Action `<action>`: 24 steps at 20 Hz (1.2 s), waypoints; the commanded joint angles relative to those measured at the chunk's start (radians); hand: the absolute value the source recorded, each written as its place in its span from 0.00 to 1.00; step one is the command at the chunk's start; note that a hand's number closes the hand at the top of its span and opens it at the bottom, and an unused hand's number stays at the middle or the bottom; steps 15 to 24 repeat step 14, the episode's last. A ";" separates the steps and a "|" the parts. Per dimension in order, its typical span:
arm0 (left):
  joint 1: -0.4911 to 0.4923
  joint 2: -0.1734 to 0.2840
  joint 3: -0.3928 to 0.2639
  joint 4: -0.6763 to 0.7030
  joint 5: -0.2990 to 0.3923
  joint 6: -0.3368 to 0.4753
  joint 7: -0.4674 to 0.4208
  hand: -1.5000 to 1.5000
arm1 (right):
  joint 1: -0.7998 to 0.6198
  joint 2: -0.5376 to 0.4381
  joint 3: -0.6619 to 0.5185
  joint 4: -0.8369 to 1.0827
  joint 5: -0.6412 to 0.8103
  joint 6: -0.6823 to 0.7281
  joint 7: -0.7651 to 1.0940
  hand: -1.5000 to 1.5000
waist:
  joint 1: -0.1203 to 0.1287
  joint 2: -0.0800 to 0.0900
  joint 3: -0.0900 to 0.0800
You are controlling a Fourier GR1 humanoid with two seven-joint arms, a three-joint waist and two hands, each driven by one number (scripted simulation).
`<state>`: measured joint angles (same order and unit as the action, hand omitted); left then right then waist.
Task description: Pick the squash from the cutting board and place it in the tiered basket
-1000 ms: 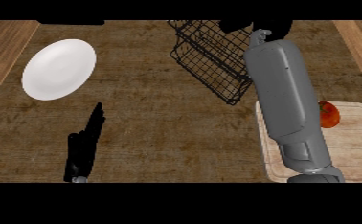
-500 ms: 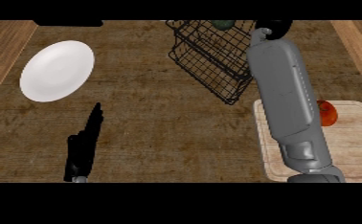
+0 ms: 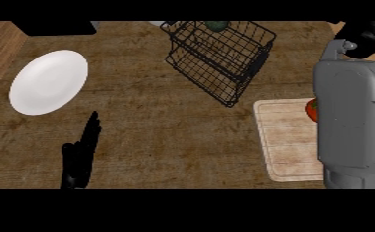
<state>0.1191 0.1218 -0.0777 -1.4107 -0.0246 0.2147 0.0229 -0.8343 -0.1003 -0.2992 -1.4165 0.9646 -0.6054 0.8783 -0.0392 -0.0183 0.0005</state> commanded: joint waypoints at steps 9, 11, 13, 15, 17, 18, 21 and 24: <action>0.028 0.015 0.021 -0.032 0.013 -0.005 0.015 0.50 | 0.558 -0.120 -0.141 -0.821 -0.291 0.373 0.142 0.00 | -0.040 -0.004 0.001; 0.076 0.007 0.014 -0.026 0.004 -0.002 -0.042 0.50 | 0.644 -0.134 -0.213 -0.927 -0.396 0.422 0.167 0.00 | -0.038 -0.004 0.001; 0.040 -0.013 0.009 -0.028 0.001 0.018 0.000 0.50 | 0.720 -0.162 -0.280 -1.013 -0.536 0.471 0.143 0.00 | -0.043 -0.002 0.002; 0.059 -0.001 0.026 -0.005 0.012 0.004 -0.035 0.50 | 0.777 -0.156 -0.318 -1.037 -0.597 0.495 0.145 0.00 | -0.046 -0.003 0.002; 0.059 -0.001 0.026 -0.005 0.012 0.004 -0.035 0.50 | 0.777 -0.156 -0.318 -1.037 -0.597 0.495 0.145 0.00 | -0.046 -0.003 0.002; 0.059 -0.001 0.026 -0.005 0.012 0.004 -0.035 0.50 | 0.777 -0.156 -0.318 -1.037 -0.597 0.495 0.145 0.00 | -0.046 -0.003 0.002; 0.059 -0.001 0.026 -0.005 0.012 0.004 -0.035 0.50 | 0.777 -0.156 -0.318 -1.037 -0.597 0.495 0.145 0.00 | -0.046 -0.003 0.002; 0.059 -0.001 0.026 -0.005 0.012 0.004 -0.035 0.50 | 0.777 -0.156 -0.318 -1.037 -0.597 0.495 0.145 0.00 | -0.046 -0.003 0.002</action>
